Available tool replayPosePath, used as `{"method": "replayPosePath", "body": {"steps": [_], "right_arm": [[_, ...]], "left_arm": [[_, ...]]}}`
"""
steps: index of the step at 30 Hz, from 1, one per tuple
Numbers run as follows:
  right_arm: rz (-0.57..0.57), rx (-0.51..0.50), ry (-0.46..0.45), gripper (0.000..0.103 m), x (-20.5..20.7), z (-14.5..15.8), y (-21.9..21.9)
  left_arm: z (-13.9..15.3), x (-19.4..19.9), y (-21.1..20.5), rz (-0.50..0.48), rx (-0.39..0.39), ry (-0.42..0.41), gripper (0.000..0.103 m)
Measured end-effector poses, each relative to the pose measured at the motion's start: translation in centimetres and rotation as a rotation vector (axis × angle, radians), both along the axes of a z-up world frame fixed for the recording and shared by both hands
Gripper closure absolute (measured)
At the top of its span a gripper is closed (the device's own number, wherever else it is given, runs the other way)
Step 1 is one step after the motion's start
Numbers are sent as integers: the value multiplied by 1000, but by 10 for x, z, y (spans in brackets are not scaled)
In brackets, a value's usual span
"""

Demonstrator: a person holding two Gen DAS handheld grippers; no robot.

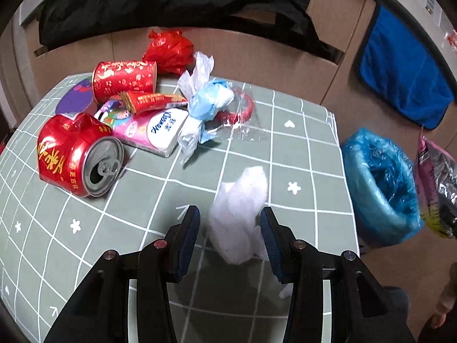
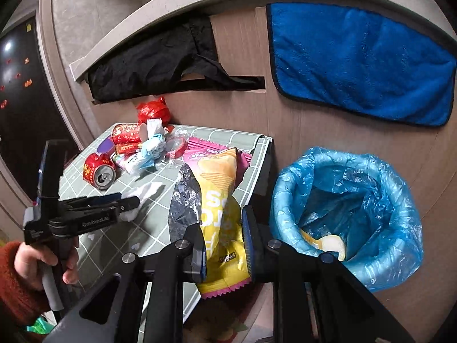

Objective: Collect trash
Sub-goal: 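Close the left tool on the white tissue, then carry the chip bag and tissue over the bin and open both tools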

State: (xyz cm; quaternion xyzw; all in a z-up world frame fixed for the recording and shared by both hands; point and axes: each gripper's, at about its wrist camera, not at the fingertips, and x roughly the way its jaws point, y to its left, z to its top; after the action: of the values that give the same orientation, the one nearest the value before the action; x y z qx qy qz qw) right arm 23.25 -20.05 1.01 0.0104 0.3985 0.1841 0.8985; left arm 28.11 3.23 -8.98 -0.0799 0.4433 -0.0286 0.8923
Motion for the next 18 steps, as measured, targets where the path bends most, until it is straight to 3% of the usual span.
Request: {"method": "replayPosePath", "body": {"steps": [3, 5, 7, 18], "right_arm": [[8, 0, -5, 85, -1, 1, 4], [16, -9, -5, 85, 0, 1, 8], [23, -10, -4, 85, 1, 1, 11], [27, -1, -19, 85, 1, 7, 17]], "left_arm": [[-1, -3, 1, -23, -2, -15, 75], [-1, -4, 0, -30, 14, -19, 77], [3, -7, 1, -30, 9, -31, 88], [53, -34, 9, -2, 3, -176, 91]]}}
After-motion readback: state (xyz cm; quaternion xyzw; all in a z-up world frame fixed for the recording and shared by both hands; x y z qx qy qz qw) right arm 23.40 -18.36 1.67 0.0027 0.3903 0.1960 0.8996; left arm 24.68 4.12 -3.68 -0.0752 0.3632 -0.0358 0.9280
